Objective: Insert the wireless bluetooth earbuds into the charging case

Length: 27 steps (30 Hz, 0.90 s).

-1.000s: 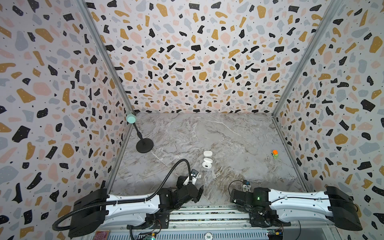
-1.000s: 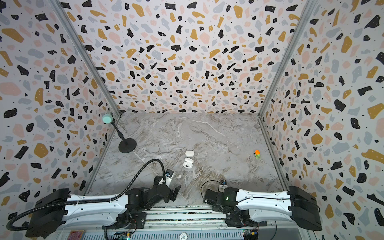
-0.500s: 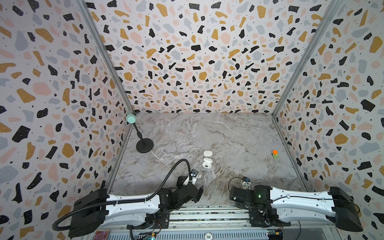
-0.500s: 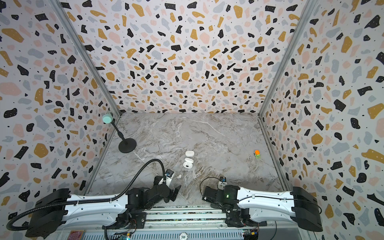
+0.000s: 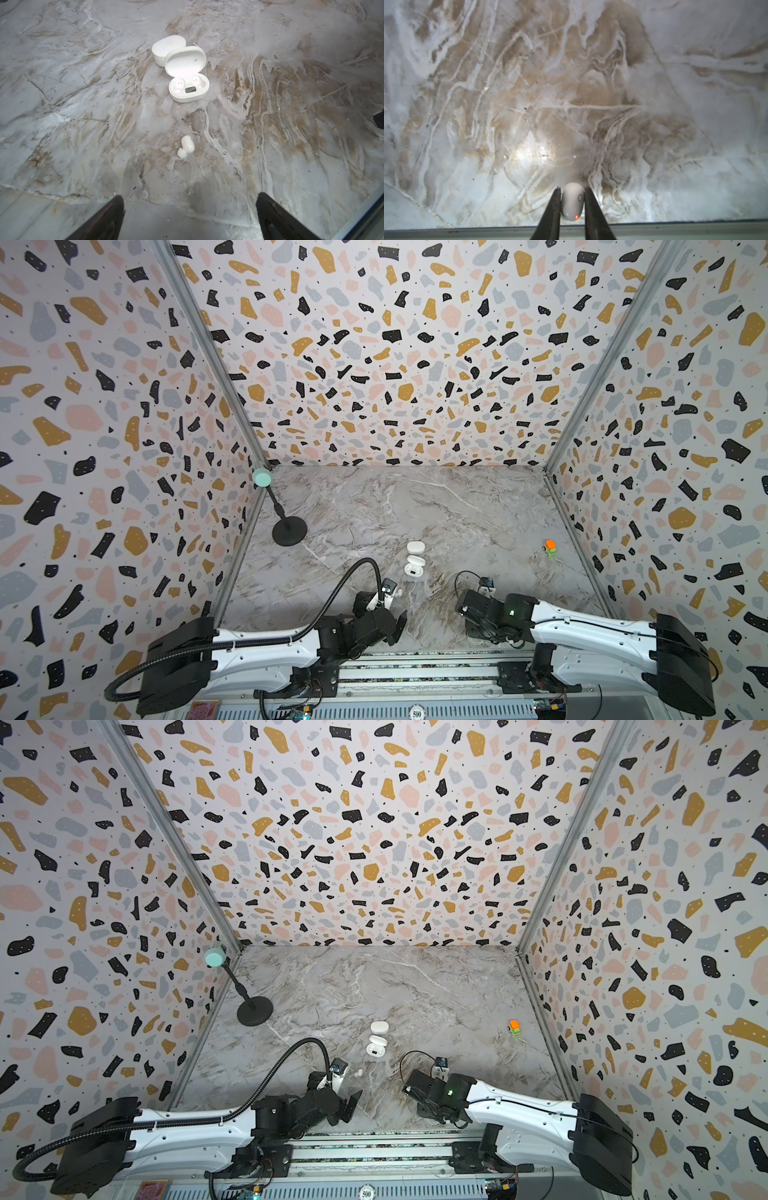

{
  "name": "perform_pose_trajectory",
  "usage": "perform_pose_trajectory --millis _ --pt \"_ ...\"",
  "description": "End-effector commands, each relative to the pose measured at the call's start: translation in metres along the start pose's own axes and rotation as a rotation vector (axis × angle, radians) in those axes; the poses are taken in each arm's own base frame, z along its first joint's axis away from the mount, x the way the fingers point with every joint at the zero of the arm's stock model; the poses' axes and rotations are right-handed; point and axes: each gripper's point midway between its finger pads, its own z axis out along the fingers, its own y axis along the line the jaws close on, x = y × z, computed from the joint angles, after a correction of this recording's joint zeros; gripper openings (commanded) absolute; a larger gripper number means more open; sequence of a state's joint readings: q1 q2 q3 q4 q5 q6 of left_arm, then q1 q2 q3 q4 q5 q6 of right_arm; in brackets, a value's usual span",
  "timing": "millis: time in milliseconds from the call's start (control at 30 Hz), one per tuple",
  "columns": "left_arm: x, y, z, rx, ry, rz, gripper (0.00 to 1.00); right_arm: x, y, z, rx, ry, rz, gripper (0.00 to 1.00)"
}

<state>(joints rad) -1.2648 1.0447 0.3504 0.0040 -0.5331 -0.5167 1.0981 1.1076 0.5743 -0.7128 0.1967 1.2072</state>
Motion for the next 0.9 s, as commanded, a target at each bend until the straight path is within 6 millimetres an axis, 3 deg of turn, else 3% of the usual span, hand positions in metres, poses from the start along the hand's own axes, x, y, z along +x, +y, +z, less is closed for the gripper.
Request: perform_pose_trajectory --millis 0,367,867 --pt "-0.005 0.0 -0.002 0.001 -0.028 -0.014 1.0 -0.014 0.013 -0.002 -0.001 -0.041 -0.083 0.22" --pt "-0.005 -0.001 -0.001 0.001 -0.028 -0.014 1.0 -0.013 0.02 0.011 -0.005 -0.028 -0.162 0.22" --pt "-0.004 -0.001 0.0 0.001 -0.024 -0.011 1.0 -0.011 0.015 0.017 0.019 -0.008 -0.193 0.25"
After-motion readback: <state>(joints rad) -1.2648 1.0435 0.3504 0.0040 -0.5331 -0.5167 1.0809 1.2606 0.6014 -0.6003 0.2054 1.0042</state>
